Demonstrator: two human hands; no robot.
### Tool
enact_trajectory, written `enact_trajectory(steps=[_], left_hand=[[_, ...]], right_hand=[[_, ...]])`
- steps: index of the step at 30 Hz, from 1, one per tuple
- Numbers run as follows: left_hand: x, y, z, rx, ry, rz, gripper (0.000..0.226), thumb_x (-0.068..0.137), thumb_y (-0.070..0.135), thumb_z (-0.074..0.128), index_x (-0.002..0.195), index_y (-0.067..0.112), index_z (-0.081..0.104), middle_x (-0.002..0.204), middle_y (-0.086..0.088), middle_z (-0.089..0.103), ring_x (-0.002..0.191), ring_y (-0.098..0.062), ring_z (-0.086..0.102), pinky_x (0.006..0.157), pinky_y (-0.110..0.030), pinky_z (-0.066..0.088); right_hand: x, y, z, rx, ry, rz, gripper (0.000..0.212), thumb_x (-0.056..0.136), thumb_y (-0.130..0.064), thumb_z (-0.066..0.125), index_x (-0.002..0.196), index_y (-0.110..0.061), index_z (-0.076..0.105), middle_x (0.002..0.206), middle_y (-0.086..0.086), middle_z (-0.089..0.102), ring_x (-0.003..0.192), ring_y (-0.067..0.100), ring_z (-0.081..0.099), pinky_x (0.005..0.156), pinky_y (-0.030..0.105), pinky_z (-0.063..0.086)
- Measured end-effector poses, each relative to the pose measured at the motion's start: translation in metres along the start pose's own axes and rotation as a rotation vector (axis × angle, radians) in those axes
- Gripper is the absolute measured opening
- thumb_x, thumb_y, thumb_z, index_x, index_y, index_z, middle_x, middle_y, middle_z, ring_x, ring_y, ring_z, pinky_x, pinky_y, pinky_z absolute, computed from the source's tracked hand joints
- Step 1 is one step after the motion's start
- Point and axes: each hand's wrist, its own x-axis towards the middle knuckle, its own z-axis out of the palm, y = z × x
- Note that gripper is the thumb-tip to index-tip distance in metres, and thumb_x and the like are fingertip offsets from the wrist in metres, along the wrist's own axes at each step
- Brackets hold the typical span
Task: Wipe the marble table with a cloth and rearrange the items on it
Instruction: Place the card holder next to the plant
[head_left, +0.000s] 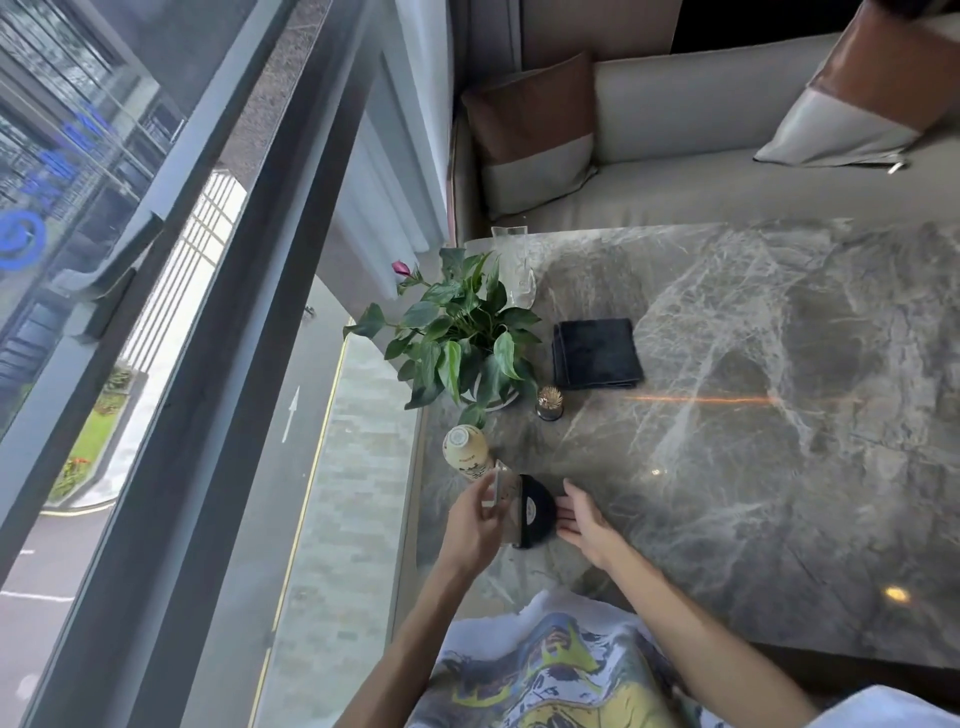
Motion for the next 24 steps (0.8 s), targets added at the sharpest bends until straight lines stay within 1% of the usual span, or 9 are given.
enact_trajectory(steps=[3,5,8,10,11,15,18,21,24], left_hand=[[0.004,0.017,0.005,0.018,-0.005,0.037,0.047,0.087,0.014,0.053,0.135,0.013,0.050,0.129,-0.009,0.062,0.114,-0.023,0.061,0.097,-0.047,0.051],[0.011,0.025,0.008,0.039,0.013,0.058,0.045,0.087,0.014,0.050,0.132,0.013,0.052,0.126,-0.007,0.063,0.114,-0.023,0.061,0.097,-0.047,0.051],[0.024,0.032,0.014,0.069,0.039,0.088,0.034,0.081,0.018,0.043,0.109,0.024,0.061,0.110,-0.004,0.068,0.102,-0.022,0.063,0.092,-0.051,0.052],[0.032,0.036,0.017,0.099,0.038,0.112,0.027,0.081,0.013,0.042,0.089,0.033,0.058,0.098,-0.001,0.068,0.093,-0.020,0.063,0.088,-0.050,0.052],[0.036,0.038,0.017,0.103,0.041,0.116,0.025,0.081,0.012,0.041,0.086,0.031,0.058,0.095,-0.001,0.070,0.089,-0.018,0.064,0.086,-0.049,0.053],[0.044,0.045,0.018,0.130,0.045,0.162,0.020,0.083,0.012,0.044,0.091,0.013,0.062,0.093,-0.006,0.074,0.087,-0.022,0.068,0.081,-0.047,0.056],[0.040,0.052,0.018,0.097,0.033,0.193,0.020,0.088,0.006,0.047,0.095,0.014,0.064,0.097,-0.003,0.073,0.093,-0.020,0.068,0.084,-0.039,0.054],[0.041,0.046,0.019,0.053,0.029,0.220,0.020,0.085,0.011,0.047,0.091,0.013,0.065,0.093,-0.003,0.075,0.092,-0.023,0.069,0.082,-0.044,0.057],[0.040,0.042,0.020,0.019,0.023,0.202,0.033,0.086,0.003,0.045,0.089,0.028,0.067,0.092,0.007,0.074,0.092,-0.013,0.069,0.084,-0.039,0.057]], right_hand=[[-0.001,-0.013,-0.006,0.016,0.013,-0.033,0.059,0.100,-0.044,0.035,0.138,0.001,0.045,0.137,0.017,0.051,0.127,0.032,0.047,0.110,0.040,0.035],[0.000,-0.021,-0.009,0.022,0.021,-0.048,0.059,0.100,-0.044,0.037,0.137,0.001,0.045,0.137,0.017,0.052,0.127,0.032,0.048,0.110,0.041,0.035],[0.005,-0.032,-0.010,0.022,0.024,-0.058,0.061,0.100,-0.045,0.036,0.141,0.000,0.041,0.142,0.017,0.047,0.130,0.032,0.045,0.111,0.041,0.035],[0.008,-0.037,-0.010,0.026,0.019,-0.066,0.062,0.100,-0.046,0.034,0.144,-0.003,0.037,0.146,0.016,0.043,0.133,0.032,0.042,0.112,0.041,0.034],[0.009,-0.039,-0.009,0.027,0.016,-0.071,0.062,0.100,-0.047,0.034,0.145,-0.004,0.035,0.148,0.016,0.042,0.134,0.032,0.042,0.112,0.041,0.034],[0.011,-0.048,-0.009,0.065,0.016,-0.086,0.063,0.100,-0.047,0.033,0.146,-0.004,0.034,0.148,0.017,0.041,0.134,0.032,0.041,0.112,0.041,0.033],[0.013,-0.049,-0.008,0.071,0.013,-0.095,0.065,0.099,-0.051,0.033,0.148,-0.009,0.032,0.150,0.014,0.039,0.135,0.031,0.040,0.111,0.041,0.033],[0.020,-0.046,-0.009,0.078,0.008,-0.096,0.068,0.096,-0.056,0.035,0.147,-0.011,0.034,0.151,0.012,0.038,0.136,0.031,0.040,0.110,0.041,0.034],[0.020,-0.047,-0.008,0.081,0.018,-0.084,0.071,0.094,-0.057,0.039,0.145,-0.007,0.037,0.147,0.014,0.043,0.134,0.030,0.042,0.111,0.041,0.034]])
